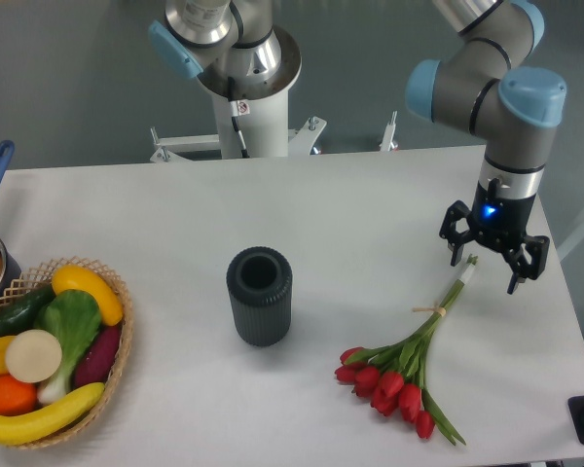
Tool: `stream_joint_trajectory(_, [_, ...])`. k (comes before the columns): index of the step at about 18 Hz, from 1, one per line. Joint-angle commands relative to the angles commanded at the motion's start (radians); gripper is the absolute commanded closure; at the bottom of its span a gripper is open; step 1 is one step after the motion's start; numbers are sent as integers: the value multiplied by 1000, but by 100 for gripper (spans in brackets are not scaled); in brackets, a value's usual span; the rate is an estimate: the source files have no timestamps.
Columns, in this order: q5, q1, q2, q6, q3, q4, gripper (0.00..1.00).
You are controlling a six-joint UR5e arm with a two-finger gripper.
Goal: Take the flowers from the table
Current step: 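Lower the open gripper toward the tulip stems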
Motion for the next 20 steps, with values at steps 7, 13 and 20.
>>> stream_joint_trajectory(7, [-5, -23, -5, -90, 8, 6, 0])
stream_joint_trajectory(13, [-20, -47, -28, -283, 3, 34, 0])
stream_joint_trajectory(20, [-18, -87, -103, -341, 81, 34, 0])
